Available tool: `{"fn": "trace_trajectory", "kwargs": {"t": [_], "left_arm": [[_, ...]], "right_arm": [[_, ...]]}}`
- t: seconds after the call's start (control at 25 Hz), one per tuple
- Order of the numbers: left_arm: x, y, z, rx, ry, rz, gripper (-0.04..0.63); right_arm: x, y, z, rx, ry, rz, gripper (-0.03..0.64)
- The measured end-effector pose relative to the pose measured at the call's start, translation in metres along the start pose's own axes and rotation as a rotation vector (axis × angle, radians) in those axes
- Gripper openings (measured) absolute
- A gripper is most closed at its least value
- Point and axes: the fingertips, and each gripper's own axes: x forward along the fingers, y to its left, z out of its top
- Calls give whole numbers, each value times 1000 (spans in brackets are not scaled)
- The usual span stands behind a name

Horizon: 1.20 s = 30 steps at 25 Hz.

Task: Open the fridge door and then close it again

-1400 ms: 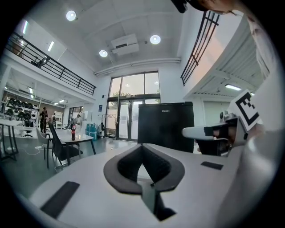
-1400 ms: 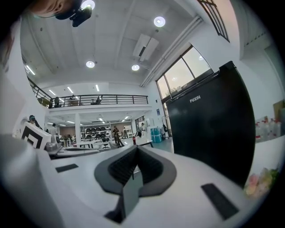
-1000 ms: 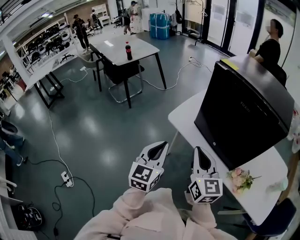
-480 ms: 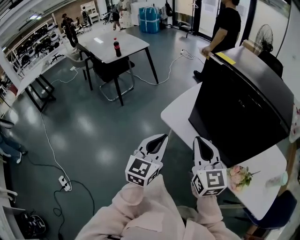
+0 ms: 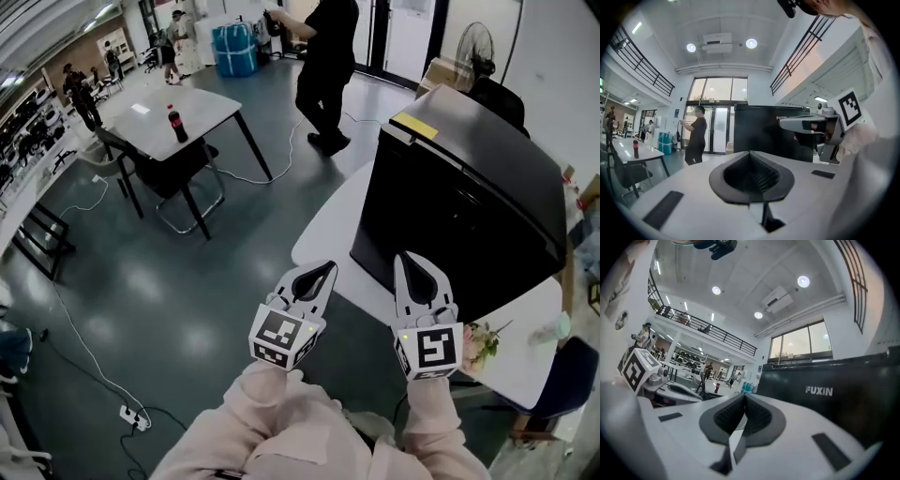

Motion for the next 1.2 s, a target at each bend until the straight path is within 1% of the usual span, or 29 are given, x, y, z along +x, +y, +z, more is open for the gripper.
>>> {"fn": "trace_trajectory", "kwargs": {"t": [0.12, 0.24, 0.4, 0.56, 0.64, 0.68, 0.76, 0.84, 0.92, 1.04, 1.2], "left_arm": [[18, 10, 8, 9, -4, -61, 11], [31, 20, 14, 10, -11, -116, 11], [47, 30, 17, 12, -20, -181, 11], [62, 44, 20, 16, -30, -225, 11], [69, 50, 22, 12, -40, -246, 11], [73, 52, 23, 11, -45, -258, 11], [79, 56, 26, 10, -53, -284, 11], [84, 57, 29, 13, -58, -312, 11], [89, 59, 31, 18, -61, -338, 11], [95, 60, 32, 22, -64, -370, 11], [101, 61, 35, 33, -73, -407, 11]], "right_arm": [[12, -12, 14, -50, -3, -46, 11], [22, -18, 22, -111, 21, -83, 11], [31, -22, 29, -196, 55, -99, 15], [41, -27, 34, -266, 104, -113, 19], [45, -28, 38, -310, 131, -116, 33], [47, -29, 39, -335, 150, -114, 45], [51, -30, 39, -384, 199, -110, 103], [54, -33, 39, -427, 251, -119, 133], [56, -41, 39, -481, 314, -135, 145], [60, -52, 40, -561, 406, -145, 182], [69, -64, 43, -587, 486, -136, 201]]}}
